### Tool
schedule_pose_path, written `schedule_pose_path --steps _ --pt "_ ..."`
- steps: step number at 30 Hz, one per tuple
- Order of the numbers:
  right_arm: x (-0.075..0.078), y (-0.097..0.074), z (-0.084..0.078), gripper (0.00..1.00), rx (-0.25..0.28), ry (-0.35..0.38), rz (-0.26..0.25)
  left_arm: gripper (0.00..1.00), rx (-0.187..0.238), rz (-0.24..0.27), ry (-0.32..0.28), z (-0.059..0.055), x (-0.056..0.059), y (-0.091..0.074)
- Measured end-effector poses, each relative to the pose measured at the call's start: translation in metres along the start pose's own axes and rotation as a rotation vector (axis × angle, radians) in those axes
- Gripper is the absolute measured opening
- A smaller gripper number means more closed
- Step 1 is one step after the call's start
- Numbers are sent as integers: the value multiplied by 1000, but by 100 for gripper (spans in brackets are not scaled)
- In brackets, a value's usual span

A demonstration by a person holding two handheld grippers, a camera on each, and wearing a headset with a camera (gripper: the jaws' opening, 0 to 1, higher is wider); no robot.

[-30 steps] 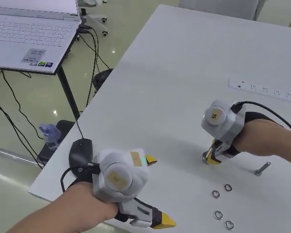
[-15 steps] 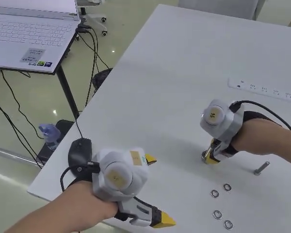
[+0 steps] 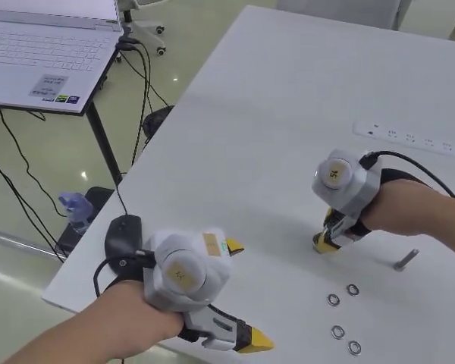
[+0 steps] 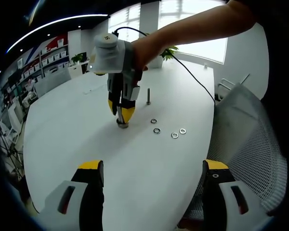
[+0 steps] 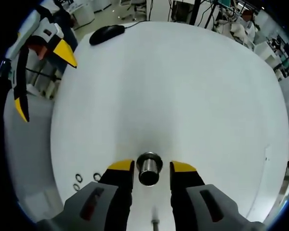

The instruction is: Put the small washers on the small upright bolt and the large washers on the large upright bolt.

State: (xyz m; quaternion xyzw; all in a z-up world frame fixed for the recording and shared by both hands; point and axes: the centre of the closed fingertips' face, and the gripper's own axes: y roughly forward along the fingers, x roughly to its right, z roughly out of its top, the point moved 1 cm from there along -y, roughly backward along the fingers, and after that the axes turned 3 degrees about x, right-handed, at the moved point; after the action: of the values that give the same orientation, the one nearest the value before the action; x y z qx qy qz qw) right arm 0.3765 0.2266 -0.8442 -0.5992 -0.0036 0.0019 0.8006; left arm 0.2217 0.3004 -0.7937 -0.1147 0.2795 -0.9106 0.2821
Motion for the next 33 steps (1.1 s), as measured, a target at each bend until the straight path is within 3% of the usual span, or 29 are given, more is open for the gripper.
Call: schedule_pose_path --steps 9,14,18,25,33 --pt "0 -18 -1 31 34 -5 -12 84 -2 -1 4 0 -1 3" --pt "-1 -32 2 33 78 -22 -34 85 -1 -5 4 0 1 5" --pt "-9 -45 3 34 105 -43 -47 86 2 -6 8 1 1 6" --pt "-23 -59 -4 33 128 -45 -59 86 1 -3 7 2 0 4" --pt "-37 -61 -24 34 120 -58 -63 85 -5 -7 15 2 0 3"
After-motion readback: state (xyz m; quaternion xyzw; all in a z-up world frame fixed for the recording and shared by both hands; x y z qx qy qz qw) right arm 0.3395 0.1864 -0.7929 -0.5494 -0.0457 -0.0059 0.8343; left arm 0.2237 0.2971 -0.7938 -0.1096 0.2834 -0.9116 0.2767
